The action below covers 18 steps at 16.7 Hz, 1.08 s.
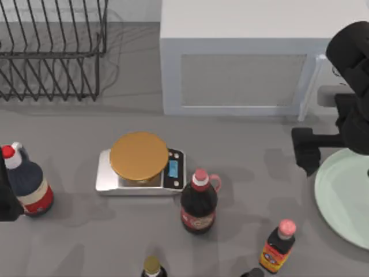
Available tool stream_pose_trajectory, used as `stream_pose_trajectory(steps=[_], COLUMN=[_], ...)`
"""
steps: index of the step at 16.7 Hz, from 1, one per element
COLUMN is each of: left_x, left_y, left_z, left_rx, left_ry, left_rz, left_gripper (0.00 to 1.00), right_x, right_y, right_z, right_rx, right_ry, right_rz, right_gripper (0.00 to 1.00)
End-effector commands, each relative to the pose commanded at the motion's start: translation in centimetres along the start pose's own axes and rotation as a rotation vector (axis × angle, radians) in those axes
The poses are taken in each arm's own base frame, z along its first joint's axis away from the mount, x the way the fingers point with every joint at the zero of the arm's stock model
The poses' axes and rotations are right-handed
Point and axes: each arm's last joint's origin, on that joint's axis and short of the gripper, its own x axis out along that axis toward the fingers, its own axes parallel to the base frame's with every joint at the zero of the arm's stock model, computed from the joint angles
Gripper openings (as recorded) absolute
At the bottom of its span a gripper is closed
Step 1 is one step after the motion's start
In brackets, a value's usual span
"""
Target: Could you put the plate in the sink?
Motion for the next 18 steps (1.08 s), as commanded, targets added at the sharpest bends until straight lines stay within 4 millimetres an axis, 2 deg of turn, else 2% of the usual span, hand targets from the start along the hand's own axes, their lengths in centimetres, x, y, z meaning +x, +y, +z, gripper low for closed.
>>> stream_pose_trajectory(steps=[3,9,11,18], left_x=[0.0,0.0,0.0,0.0], left_y=[0.0,0.0,0.0,0.0], left_z=[0.0,0.0,0.0,0.0], left_rx=[0.000,0.000,0.000,0.000], left_ry=[0.000,0.000,0.000,0.000], left_rz=[0.000,0.000,0.000,0.000], left_gripper=[1.00,1.00,1.00,1.00], right_x=[0.5,1.0,2.6,10.1], right_y=[0.5,0.4,0.4,0.4], right_z=[0.5,0.6,0.7,0.3], right_rx=[0.000,0.004,0.004,0.000], right_ry=[0.039,0.039,0.043,0.032], right_rz=[-0.015,-0.015,-0.016,-0.012], right_gripper=[1.00,1.00,1.00,1.00])
